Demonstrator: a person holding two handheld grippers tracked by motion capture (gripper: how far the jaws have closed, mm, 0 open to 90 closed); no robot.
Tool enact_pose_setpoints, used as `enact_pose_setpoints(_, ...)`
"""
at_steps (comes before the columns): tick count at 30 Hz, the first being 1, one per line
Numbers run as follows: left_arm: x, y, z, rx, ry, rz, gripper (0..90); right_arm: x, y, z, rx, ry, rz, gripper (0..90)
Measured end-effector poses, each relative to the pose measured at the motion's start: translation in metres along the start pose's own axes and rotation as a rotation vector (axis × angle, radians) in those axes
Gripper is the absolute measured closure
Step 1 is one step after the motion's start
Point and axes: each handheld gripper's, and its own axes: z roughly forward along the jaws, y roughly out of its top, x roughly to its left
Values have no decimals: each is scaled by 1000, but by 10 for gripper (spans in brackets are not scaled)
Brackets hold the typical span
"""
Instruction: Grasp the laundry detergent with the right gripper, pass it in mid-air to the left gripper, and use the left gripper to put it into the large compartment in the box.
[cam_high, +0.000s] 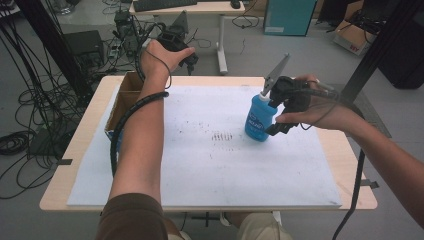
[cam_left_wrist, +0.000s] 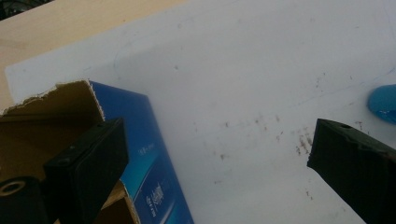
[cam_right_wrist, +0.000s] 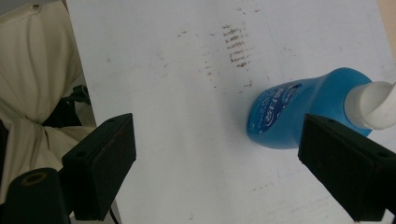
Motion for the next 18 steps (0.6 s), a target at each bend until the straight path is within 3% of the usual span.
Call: enact_pose_setpoints(18, -1, 1, 2, -3, -3, 7, 52, -4, -8, -4, -2, -19, 33, 114)
